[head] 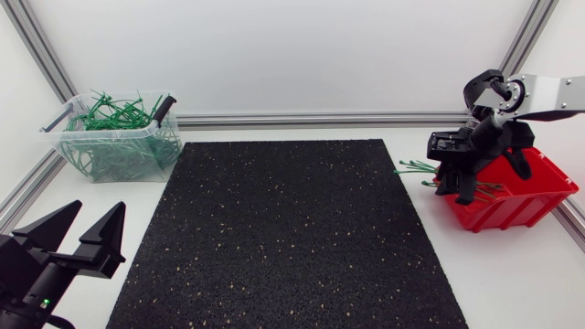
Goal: Take a green cable tie from the red box, thread the tail through the head to close it, then place it in the transparent bin on the left.
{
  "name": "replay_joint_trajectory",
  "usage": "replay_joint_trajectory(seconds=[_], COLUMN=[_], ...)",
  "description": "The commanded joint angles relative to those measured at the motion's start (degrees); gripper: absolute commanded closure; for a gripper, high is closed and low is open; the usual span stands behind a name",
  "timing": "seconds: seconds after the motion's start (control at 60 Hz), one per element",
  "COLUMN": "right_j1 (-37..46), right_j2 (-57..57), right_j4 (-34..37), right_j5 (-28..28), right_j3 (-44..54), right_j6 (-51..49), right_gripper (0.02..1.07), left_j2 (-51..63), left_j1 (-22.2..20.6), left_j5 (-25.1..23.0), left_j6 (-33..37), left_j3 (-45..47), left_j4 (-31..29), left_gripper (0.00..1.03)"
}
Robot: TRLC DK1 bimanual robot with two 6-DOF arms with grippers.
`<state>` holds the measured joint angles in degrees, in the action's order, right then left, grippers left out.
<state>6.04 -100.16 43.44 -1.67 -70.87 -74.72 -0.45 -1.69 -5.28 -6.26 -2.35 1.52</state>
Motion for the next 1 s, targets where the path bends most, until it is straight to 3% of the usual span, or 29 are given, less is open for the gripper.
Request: replay_joint_trajectory(seconds=[0.0,0.1,0.267,0.55,0.983], right_j1=[-0.5,-0.5,-0.3,-0.3,0.4], right_j2=[-1.4,-1.6,-1.4,0.5,9.5], right_j4=[-0.8,-2.3,-3.5,-3.8,-1.7], right_j5=[0.2,0.7,0.8,0.6,-1.7], right_j3=[1.3,1.7,1.7,2.2,3.4], right_j6=[-1.9,-2.3,-3.3,-3.9,-4.9], right_gripper=[0.63,0.63,0.82,0.97,1.01], left_j2=[0.4,0.4,0.4,0.4,0.4], left_j1=[-0.4,-0.4,-0.5,-0.6,-0.9], left_j5=[0.4,0.4,0.4,0.4,0.4], left_j6=[-0.8,-0.8,-0.8,-0.8,-0.8], left_j3=[2.4,2.4,2.4,2.4,2.4], left_j4=[-0.6,-0.6,-0.6,-0.6,-0.6], left_gripper=[0.04,0.04,0.04,0.04,0.04])
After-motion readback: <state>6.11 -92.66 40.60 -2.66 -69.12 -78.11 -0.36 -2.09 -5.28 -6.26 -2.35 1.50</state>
